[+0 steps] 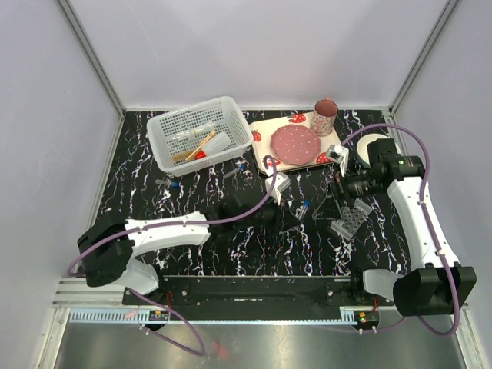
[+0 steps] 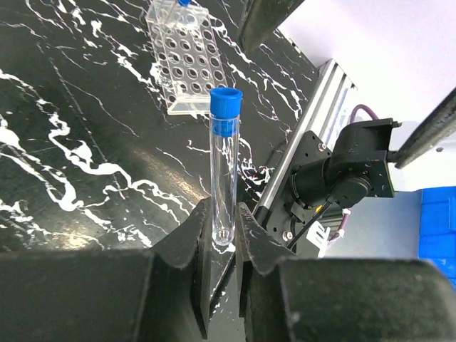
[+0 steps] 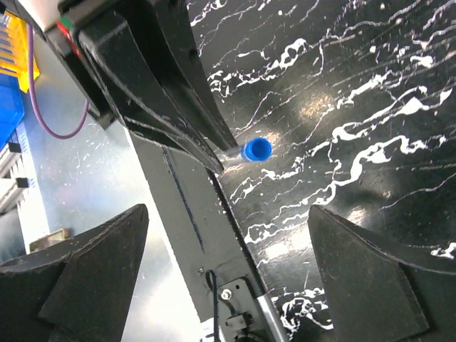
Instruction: Organize the chemistry lab equipment
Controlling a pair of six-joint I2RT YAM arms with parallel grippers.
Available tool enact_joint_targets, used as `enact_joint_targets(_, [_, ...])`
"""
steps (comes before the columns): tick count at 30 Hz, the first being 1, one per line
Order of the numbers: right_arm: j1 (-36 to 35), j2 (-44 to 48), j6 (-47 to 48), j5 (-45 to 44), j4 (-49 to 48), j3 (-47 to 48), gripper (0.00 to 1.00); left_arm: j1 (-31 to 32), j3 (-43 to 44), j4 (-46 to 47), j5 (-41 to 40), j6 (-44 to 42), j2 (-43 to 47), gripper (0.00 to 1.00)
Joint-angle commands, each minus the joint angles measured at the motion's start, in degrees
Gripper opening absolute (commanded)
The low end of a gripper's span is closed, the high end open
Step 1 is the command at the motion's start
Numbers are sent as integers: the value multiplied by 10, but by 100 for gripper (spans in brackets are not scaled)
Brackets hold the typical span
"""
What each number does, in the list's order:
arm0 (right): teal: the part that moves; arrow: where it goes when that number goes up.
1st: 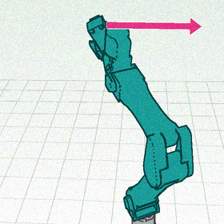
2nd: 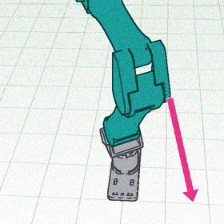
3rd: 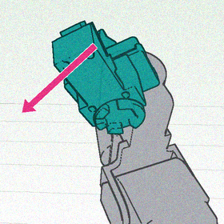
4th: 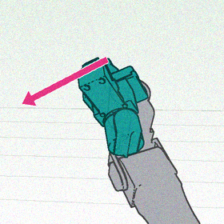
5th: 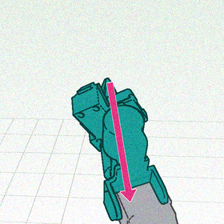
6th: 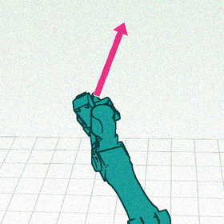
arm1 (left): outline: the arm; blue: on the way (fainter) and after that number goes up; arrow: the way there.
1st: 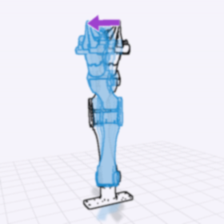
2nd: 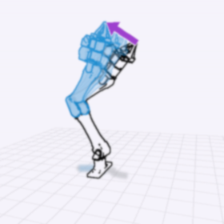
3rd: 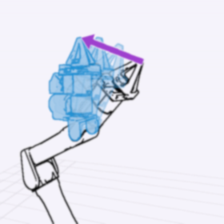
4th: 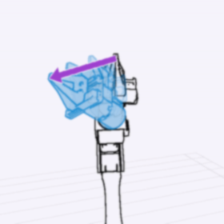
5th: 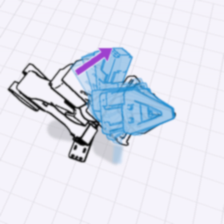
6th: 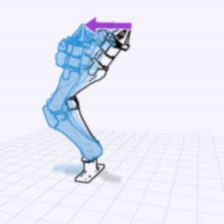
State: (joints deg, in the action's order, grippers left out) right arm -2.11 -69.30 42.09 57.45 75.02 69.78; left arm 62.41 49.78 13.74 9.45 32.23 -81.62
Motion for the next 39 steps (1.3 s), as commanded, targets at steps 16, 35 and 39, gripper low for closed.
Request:
enact_joint_targets(16, [-54,-83,-114,11,-9,16,48,36,45,97,-11,9,-44,9])
enact_joint_targets(35, [41,27,-205,-169,-201,-43,13,10,-68,-77,-199,-58,170,99])
enact_joint_targets(39, [52,58,-162,-292,-305,-94,14,-77,-30,-264,-212,-119,256,99])
